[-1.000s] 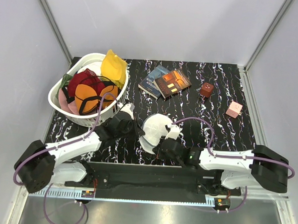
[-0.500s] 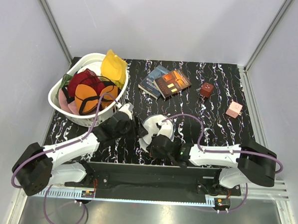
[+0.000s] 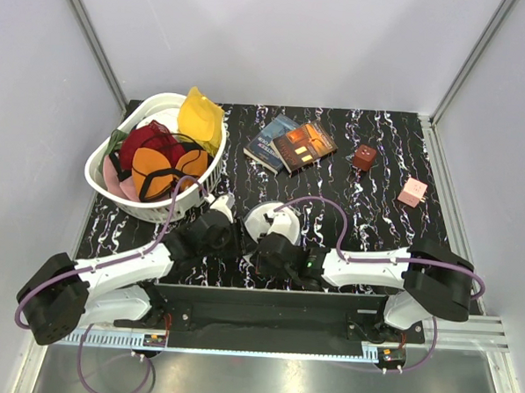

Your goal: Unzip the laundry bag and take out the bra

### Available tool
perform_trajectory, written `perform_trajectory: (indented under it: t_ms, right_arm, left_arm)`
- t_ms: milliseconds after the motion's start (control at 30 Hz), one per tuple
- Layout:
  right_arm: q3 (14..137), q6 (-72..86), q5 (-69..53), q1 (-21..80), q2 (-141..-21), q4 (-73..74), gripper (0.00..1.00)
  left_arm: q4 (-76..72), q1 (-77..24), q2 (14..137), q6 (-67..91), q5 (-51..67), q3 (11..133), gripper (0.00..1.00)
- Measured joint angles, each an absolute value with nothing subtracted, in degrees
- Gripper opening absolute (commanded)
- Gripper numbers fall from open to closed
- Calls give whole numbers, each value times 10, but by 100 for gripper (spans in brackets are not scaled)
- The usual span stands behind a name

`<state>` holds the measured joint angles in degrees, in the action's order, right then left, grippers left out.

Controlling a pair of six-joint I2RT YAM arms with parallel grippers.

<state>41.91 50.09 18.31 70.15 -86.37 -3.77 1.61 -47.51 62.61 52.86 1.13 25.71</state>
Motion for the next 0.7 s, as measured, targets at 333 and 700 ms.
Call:
perform_trajectory:
  t_ms: [333,700]
  right_arm:
    - [420,499,181,701,-864,-39,0]
    - [415,503,185,701,-861,-50,0]
  left_arm:
    - [11,-484,626,546,2,257,3]
    - [30,-487,627,547,-16,270,0]
